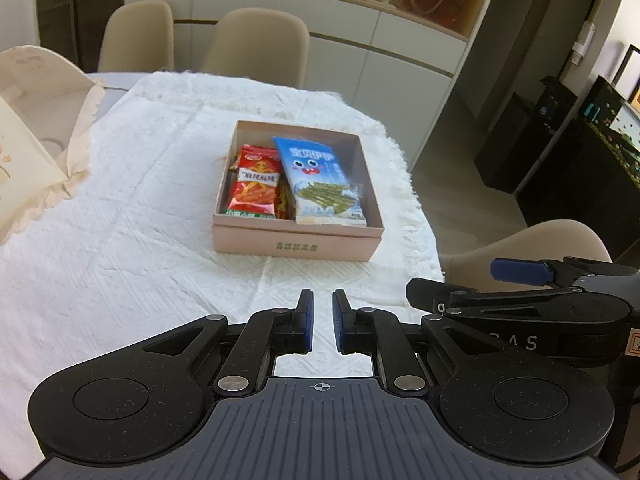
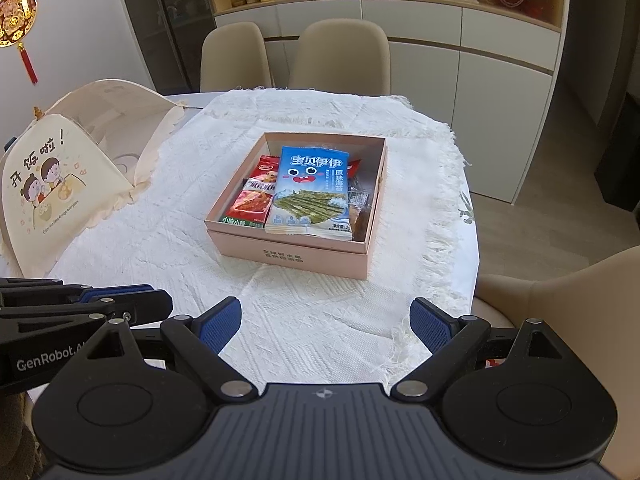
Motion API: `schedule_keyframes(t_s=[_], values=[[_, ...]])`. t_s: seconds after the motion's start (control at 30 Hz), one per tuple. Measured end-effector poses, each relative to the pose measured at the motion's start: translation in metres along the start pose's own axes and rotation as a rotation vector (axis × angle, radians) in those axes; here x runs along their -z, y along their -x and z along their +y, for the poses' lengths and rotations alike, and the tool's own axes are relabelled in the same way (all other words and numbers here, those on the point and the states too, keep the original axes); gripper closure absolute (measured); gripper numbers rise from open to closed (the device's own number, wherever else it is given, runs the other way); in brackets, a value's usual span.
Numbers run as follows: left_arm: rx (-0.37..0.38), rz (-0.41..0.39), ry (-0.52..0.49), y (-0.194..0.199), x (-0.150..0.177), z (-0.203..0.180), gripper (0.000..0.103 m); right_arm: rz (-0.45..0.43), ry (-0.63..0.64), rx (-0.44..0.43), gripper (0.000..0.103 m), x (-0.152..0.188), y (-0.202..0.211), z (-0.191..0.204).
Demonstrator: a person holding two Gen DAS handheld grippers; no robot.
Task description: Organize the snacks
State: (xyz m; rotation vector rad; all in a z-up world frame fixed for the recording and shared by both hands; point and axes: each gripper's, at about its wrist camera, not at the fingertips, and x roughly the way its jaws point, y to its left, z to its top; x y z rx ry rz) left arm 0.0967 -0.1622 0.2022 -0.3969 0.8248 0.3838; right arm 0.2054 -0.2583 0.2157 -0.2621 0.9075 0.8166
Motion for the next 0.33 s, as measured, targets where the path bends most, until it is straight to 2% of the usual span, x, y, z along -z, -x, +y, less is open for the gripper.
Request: schedule_keyframes(t_s=[0.17,0.33], values=[[-0.008,-0.013,-0.015,0.0004,0.0003,-0.0006,0.09,0.005,-0.004,0.0,0.011,0.0012,-0.0007,0.0014],[-0.05,-0.064,-0.046,0.0028,0.0021,-0.0014,0.09,0.005,-0.012,0.001,0.011,0.0014,-0.0015,0.0004]])
